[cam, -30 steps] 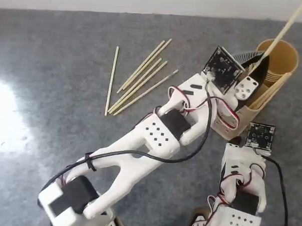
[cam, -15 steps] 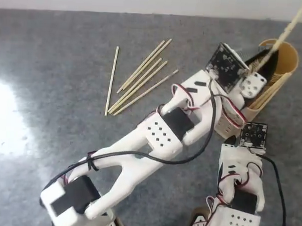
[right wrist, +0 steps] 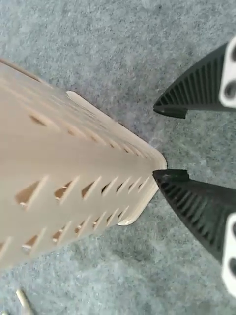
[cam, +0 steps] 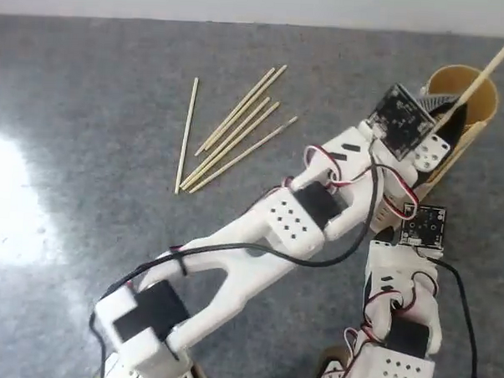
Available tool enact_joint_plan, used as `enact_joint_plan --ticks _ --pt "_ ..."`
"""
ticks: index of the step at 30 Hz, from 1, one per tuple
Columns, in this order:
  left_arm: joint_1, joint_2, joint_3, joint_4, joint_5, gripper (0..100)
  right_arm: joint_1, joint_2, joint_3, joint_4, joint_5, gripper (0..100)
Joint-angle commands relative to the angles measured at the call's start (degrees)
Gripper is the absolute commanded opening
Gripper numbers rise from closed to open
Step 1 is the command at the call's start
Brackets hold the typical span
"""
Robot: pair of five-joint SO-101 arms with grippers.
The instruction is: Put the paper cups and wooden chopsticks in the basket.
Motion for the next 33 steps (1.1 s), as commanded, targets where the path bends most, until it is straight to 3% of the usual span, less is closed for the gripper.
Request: enact_joint_plan --ticks 1,7,10,18,25,33 --pt "-0.62 2.20 -2.86 -3.52 -0.88 1 -0.40 -0.84 -0.09 -1.19 0.79 17.6" --pt "-0.88 3.52 -2.51 -0.62 -2.11 1 -0.40 -0.84 0.26 -2.07 0.88 10.9" --pt "-1.23 2.20 -2.59 1.49 -3.52 6 0.66 -0.84 -0.09 -2.24 0.79 7.4" --pt "-2.37 1.41 -2.24 2.37 -0.70 16 1.01 -0.84 -0.18 -2.15 0.79 7.4" --pt "-1.32 -1.67 -2.95 5.63 -1.14 17 1.01 -0.84 -0.09 -2.24 0.79 7.4" --pt "2.64 -18.02 -4.79 19.34 -13.63 17 1.01 -0.84 -0.09 -2.24 0.79 7.4"
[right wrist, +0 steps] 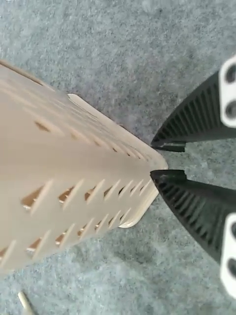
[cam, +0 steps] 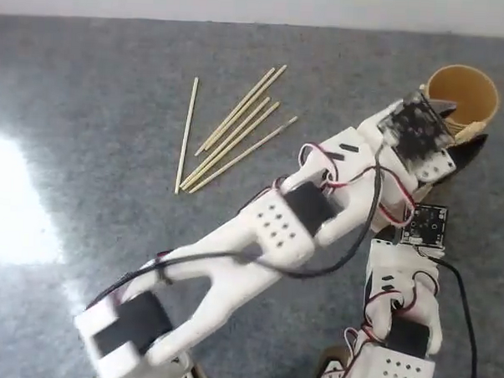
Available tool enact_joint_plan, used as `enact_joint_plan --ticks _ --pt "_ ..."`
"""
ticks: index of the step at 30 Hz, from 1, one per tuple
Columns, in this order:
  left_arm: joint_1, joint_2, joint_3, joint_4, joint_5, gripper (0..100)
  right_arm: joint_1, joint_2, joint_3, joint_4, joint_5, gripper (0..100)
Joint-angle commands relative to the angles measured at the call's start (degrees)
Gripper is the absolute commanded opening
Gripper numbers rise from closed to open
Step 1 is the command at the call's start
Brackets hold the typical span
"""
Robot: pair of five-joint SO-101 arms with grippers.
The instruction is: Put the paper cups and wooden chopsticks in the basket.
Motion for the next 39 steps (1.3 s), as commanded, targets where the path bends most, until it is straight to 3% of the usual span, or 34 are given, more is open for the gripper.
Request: enact_joint_plan --ticks 1,5,10,17,21,25,31,35,39 --pt "0.62 -10.73 -2.95 6.33 -4.13 17 0.75 -0.84 -0.09 -1.19 0.79 7.4" --pt "-2.81 -19.60 -7.52 20.92 -5.19 17 0.75 -0.84 -0.09 -1.19 0.79 7.4" --pt "-10.37 -24.53 -20.26 44.66 -7.74 17 0.75 -0.84 -0.18 -1.19 0.79 7.4" --pt "-27.52 -24.62 -36.88 73.85 -12.92 17 0.75 -0.84 -0.18 -1.10 0.79 7.4" --pt "-39.38 -24.53 -37.41 85.10 -12.92 17 0.57 -0.84 -0.18 -1.10 0.79 7.4" --pt "-50.11 -26.02 -25.89 84.57 -12.92 17 -6.11 -0.84 0.53 -0.84 3.60 7.4" --pt "-51.34 -27.08 -6.99 81.05 -18.99 17 -6.29 -0.84 1.05 0.48 6.77 7.4" --pt "-53.27 -26.99 5.58 71.74 -22.68 17 -4.35 -0.84 -0.79 3.12 6.77 7.4" --pt "-53.27 -26.90 18.24 56.79 -27.87 17 -5.14 -0.84 -0.35 2.95 6.86 7.4"
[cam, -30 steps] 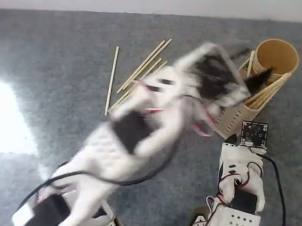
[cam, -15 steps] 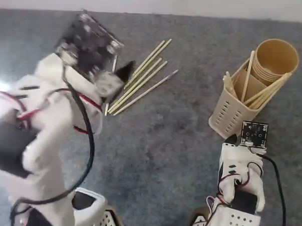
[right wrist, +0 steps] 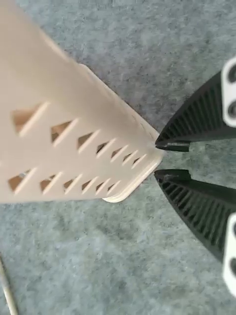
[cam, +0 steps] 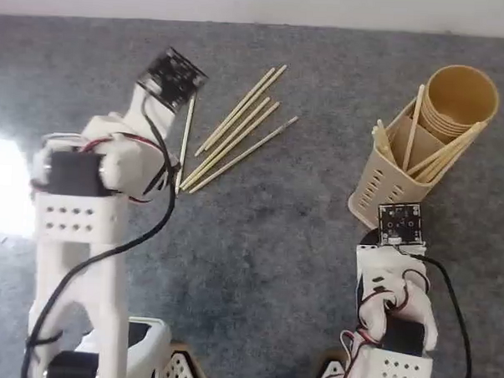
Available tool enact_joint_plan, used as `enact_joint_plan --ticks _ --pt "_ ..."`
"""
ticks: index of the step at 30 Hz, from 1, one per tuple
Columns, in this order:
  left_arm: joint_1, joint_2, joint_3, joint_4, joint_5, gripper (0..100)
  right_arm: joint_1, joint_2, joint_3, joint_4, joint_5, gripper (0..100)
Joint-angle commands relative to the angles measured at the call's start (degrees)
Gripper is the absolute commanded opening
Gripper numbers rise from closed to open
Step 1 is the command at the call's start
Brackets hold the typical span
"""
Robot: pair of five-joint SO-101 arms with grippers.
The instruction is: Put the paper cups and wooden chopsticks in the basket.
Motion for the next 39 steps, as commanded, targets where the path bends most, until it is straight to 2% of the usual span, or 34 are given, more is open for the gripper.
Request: enact_joint_plan --ticks 1,5,8,11,21,28,32,35,36,39 --pt "-0.18 -0.70 9.63 -15.65 -4.31 17 0.31 -0.84 -0.53 0.13 0.79 7.4" --pt "-0.18 2.46 16.13 -31.21 -4.40 17 0.40 -0.84 -0.44 0.22 0.79 7.4" --pt "-0.35 11.96 11.21 -31.65 -4.04 17 0.13 -0.84 -0.44 0.22 1.14 7.4" --pt "-1.14 24.18 0.92 -30.15 -1.93 17 -0.13 -0.84 0.53 -0.31 4.40 7.4" --pt "-1.93 60.92 -41.36 -18.73 -0.35 17 -2.77 -0.84 0.79 -0.40 5.71 7.4" --pt "-1.49 86.59 -75.47 -3.25 13.19 17 -3.03 -0.84 0.79 -0.48 5.71 7.4" --pt "-1.41 97.93 -96.84 6.07 15.30 17 -3.03 -0.84 0.88 -0.48 5.71 7.4" --pt "-1.32 105.14 -110.20 10.11 15.65 17 -3.03 -0.84 0.88 -0.48 5.71 7.4" --pt "-1.67 107.08 -113.10 10.46 16.35 17 -3.03 -0.84 0.88 -0.48 5.71 7.4" --pt "-2.90 107.52 -110.73 9.14 18.02 17 -3.03 -0.84 0.88 -0.40 5.71 7.4"
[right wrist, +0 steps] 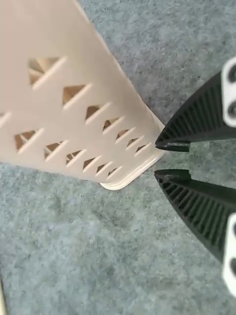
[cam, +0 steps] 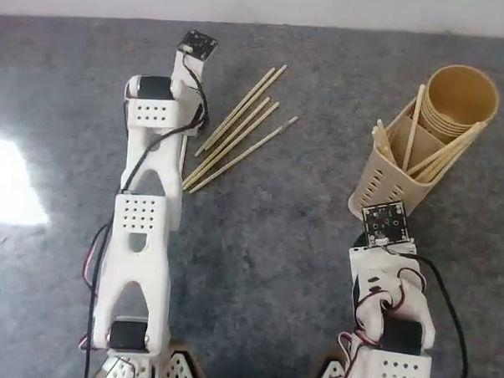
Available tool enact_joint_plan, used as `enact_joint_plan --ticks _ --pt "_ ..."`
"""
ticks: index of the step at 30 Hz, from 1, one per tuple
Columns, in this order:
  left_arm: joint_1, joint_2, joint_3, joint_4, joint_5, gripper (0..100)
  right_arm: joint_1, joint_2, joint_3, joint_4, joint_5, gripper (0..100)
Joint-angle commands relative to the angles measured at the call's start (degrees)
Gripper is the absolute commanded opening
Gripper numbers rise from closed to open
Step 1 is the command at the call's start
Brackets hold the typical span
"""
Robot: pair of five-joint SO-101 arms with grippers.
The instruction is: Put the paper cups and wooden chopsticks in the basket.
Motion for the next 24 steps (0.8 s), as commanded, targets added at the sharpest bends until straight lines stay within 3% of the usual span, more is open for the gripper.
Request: enact_joint_plan --ticks 1,21,24 --pt "-1.85 -0.44 -2.86 -0.26 2.29 17 -0.48 -0.84 0.88 -0.40 0.53 7.4" --pt "-1.93 2.90 -2.33 1.85 2.20 17 -0.57 -0.84 0.88 -0.40 0.53 7.2" --pt "-0.88 3.43 -2.33 1.93 1.93 12 -0.57 -0.84 0.88 -0.40 0.53 7.0"
